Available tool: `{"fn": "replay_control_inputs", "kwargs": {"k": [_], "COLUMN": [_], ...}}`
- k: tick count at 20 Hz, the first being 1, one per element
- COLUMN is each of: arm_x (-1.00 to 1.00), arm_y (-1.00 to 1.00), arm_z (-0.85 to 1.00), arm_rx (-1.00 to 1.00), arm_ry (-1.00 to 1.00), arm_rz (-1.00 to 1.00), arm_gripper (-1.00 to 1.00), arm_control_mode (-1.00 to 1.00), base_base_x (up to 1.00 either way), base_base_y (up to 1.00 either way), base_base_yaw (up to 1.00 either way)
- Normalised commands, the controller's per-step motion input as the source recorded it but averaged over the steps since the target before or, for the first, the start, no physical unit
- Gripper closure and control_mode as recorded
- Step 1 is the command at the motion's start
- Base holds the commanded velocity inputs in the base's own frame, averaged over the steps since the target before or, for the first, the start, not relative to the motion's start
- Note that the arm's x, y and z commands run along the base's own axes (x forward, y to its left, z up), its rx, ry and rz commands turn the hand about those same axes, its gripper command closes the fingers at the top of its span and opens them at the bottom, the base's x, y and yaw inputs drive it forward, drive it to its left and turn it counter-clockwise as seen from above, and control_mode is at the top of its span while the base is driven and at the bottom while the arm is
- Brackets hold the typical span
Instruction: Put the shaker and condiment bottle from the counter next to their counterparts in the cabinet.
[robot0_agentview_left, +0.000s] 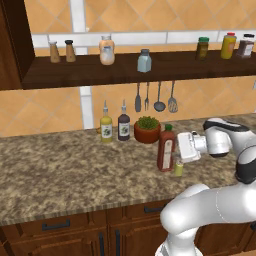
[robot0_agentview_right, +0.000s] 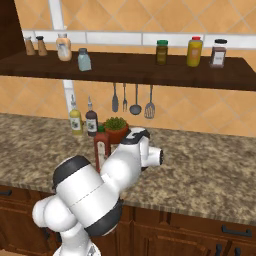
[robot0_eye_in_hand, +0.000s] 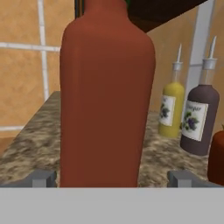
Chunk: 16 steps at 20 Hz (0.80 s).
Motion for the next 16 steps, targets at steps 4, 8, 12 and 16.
{"fn": "replay_control_inputs", "kwargs": {"k": [4, 8, 12, 16], "arm_x": [0.00, 0.00, 0.04, -0.04], "arm_y": [0.25, 0.22, 0.00, 0.00], "arm_z": [0.00, 0.00, 0.00, 0.00], "arm_rx": [0.00, -0.01, 0.00, 0.00], "arm_ry": [0.00, 0.00, 0.00, 0.00], "arm_rz": [0.00, 0.00, 0.01, 0.00], "arm_gripper": [-1.00, 1.00, 1.00, 1.00], "arm_control_mode": [-1.00, -1.00, -1.00, -1.00], "base_base_x": [0.00, 0.00, 0.00, 0.00], "base_base_y": [0.00, 0.00, 0.00, 0.00], "base_base_yaw": [0.00, 0.00, 0.00, 0.00]}}
